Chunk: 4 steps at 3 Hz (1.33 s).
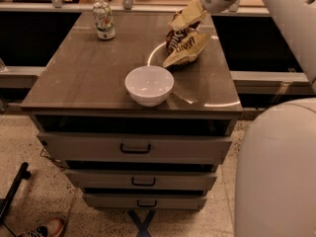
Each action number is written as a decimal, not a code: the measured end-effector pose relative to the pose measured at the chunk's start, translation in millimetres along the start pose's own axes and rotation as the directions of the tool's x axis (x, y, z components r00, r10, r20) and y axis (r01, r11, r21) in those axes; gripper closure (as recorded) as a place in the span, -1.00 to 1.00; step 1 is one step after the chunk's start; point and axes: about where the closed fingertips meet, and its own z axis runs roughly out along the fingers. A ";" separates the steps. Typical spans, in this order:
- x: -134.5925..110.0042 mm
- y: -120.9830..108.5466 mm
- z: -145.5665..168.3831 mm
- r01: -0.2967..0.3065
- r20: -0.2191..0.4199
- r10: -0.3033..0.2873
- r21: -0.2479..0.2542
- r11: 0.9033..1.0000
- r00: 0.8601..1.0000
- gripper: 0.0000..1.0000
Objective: Pick brown chip bag
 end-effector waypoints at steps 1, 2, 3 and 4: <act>14.6 19.3 23.4 0.015 -0.069 -0.017 -0.038 0.999 0.997 -1.00; 32.3 38.9 44.1 0.025 -0.134 -0.039 -0.102 0.994 0.990 -0.65; 39.4 46.5 48.0 0.036 -0.163 -0.058 -0.133 0.990 0.985 -0.19; 34.3 41.9 34.7 0.033 -0.129 -0.053 -0.152 0.988 0.990 0.28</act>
Offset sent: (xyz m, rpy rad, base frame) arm -0.0218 0.0433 -0.0849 -0.0290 0.2462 0.1267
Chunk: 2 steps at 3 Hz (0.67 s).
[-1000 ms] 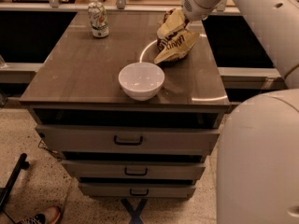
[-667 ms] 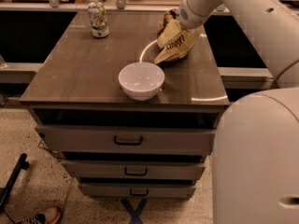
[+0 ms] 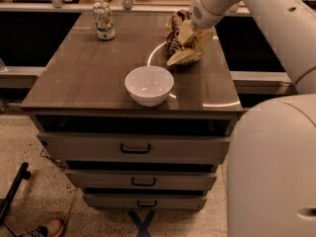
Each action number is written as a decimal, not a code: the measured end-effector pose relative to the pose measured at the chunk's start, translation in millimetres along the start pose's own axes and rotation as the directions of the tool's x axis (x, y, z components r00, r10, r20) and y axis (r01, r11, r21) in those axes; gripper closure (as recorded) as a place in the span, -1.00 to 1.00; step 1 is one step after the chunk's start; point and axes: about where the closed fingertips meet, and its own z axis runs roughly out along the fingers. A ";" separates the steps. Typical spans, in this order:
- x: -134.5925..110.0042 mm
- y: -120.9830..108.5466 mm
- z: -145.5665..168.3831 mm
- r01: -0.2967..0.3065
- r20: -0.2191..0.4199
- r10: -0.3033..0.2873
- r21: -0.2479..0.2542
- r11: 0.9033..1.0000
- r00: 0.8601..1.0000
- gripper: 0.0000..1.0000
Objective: Pick brown chip bag
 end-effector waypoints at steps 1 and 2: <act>-11.6 -7.9 -36.1 0.010 0.100 -0.009 -0.007 1.000 0.995 0.76; -25.8 -19.2 -91.6 0.041 0.243 -0.044 0.018 0.999 0.969 1.00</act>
Offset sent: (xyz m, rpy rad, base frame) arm -0.0350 -0.0634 0.1738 0.1966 -0.4201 0.0561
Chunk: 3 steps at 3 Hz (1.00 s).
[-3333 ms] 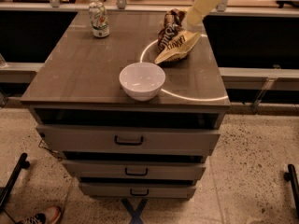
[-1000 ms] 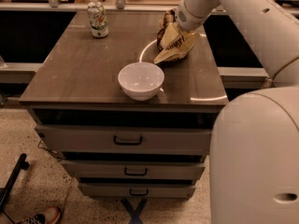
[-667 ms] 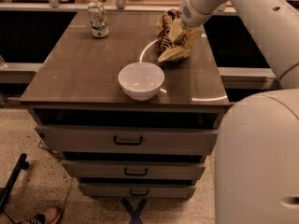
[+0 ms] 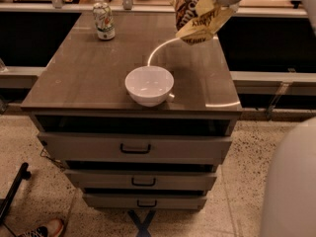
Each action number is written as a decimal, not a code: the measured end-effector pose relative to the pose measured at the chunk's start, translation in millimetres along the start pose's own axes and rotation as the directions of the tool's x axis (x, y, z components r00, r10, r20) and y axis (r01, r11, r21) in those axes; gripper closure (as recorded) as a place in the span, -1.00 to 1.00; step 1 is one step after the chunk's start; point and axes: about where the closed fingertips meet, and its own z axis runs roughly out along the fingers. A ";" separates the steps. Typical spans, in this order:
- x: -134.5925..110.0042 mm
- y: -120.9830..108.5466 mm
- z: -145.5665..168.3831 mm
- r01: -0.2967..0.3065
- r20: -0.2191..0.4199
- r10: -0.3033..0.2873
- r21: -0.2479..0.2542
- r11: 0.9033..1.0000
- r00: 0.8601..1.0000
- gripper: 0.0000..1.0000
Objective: Pick brown chip bag
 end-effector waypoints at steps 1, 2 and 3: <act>-21.8 -6.1 -40.7 0.047 0.129 -0.049 0.019 0.999 0.990 1.00; -43.5 1.8 -66.5 0.145 0.231 -0.141 0.000 0.989 0.963 1.00; -43.5 1.9 -66.4 0.145 0.231 -0.141 0.000 0.989 0.963 1.00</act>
Offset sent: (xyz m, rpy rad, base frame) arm -0.0364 -0.0139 0.1178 0.0913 -0.3408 0.2089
